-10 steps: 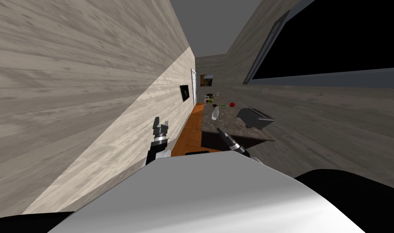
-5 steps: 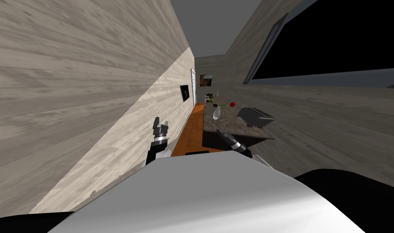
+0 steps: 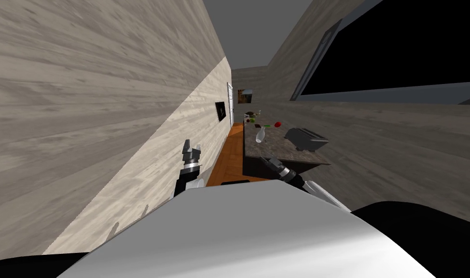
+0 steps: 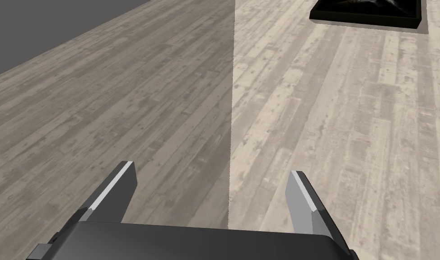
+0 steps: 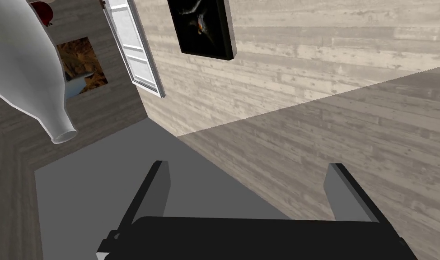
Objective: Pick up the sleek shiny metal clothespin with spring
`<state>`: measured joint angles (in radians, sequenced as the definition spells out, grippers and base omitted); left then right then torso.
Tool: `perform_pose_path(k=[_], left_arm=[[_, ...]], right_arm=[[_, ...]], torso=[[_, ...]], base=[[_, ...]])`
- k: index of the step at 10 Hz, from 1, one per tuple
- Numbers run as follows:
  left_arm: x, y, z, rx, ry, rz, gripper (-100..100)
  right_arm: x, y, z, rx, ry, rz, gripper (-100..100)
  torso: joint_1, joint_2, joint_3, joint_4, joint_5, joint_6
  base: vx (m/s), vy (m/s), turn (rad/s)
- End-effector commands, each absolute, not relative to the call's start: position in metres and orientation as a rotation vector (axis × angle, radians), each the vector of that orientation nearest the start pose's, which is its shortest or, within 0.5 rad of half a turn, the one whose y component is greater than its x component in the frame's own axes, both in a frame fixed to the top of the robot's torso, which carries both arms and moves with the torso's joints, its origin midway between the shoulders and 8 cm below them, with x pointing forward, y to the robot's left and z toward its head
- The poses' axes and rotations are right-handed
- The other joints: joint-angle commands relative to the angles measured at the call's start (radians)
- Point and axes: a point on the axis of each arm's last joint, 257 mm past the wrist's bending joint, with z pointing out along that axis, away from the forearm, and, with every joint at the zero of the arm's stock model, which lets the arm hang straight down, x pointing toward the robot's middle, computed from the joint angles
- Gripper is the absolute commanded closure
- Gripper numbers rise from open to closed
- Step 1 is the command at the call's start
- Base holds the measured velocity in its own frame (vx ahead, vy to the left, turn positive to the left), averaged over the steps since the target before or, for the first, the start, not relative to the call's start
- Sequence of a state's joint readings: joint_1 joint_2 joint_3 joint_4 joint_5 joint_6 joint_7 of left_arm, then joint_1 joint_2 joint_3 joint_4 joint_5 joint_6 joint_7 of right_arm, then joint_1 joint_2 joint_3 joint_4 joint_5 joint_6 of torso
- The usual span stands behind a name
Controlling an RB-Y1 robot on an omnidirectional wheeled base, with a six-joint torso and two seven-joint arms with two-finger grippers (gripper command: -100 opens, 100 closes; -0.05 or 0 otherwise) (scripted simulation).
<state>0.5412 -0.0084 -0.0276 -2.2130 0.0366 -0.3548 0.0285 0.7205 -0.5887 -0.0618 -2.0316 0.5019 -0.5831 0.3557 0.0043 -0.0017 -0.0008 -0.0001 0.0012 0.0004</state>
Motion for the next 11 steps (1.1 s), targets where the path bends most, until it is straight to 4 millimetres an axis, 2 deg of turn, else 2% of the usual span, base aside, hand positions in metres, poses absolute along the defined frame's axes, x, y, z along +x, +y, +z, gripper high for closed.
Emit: perform_pose_path(k=[1, 2, 4, 5, 6, 7, 9, 10, 11], left_arm=[[0.372, 0.286, -0.051, -0.908, 0.743, -1.299, 0], [0.372, 0.286, -0.051, -0.908, 0.743, -1.299, 0], [0.372, 0.286, -0.051, -0.908, 0.743, -1.299, 0], [0.372, 0.286, -0.051, -0.907, 0.743, -1.299, 0], [0.372, 0.286, -0.051, -0.908, 0.743, -1.299, 0], [0.372, 0.286, -0.051, -0.908, 0.743, -1.299, 0], [0.372, 0.286, -0.051, -0.908, 0.743, -1.299, 0], [0.372, 0.286, -0.051, -0.907, 0.743, -1.299, 0], [0.372, 0.286, -0.051, -0.908, 0.743, -1.299, 0]], right_arm=[[0.316, -0.273, -0.195, -0.291, 1.565, 0.469, -100], [0.319, -0.287, -0.201, -0.363, 1.58, 0.407, -100], [0.318, -0.285, -0.207, -0.403, 1.592, 0.384, -100], [0.32, -0.3, -0.214, -0.483, 1.609, 0.318, -100], [0.319, -0.3, -0.217, -0.509, 1.616, 0.303, -100], [0.321, -0.316, -0.223, -0.58, 1.63, 0.242, -100], [0.319, -0.316, -0.229, -0.617, 1.64, 0.221, -100], [0.32, -0.333, -0.236, -0.697, 1.656, 0.157, -100], [0.319, -0.333, -0.24, -0.722, 1.662, 0.142, -100]], torso=[[0.0, 0.0, 0.0, 0.0, 0.0, 0.0], [0.0, 0.0, 0.0, 0.0, 0.0, 0.0], [0.0, -0.001, -0.001, 0.0, 0.0, 0.0], [-0.003, 0.0, 0.0, 0.0, 0.0, 0.0], [-0.002, -0.001, -0.001, 0.0, 0.0, 0.0], [-0.001, -0.001, -0.001, 0.0, 0.0, 0.0], [0.0, -0.001, -0.001, 0.0, 0.0, 0.0], [-0.003, 0.0, 0.0, 0.0, 0.0, 0.0], [-0.002, -0.002, -0.001, 0.0, 0.0, 0.0]], base=[[0.035, 0.086, -0.026], [0.05, 0.111, -0.045], [0.034, 0.061, -0.014], [0.053, 0.068, -0.044], [0.046, 0.081, -0.038], [0.052, 0.121, -0.053], [0.042, 0.065, -0.017], [0.067, 0.063, -0.055], [0.068, 0.082, -0.036]])
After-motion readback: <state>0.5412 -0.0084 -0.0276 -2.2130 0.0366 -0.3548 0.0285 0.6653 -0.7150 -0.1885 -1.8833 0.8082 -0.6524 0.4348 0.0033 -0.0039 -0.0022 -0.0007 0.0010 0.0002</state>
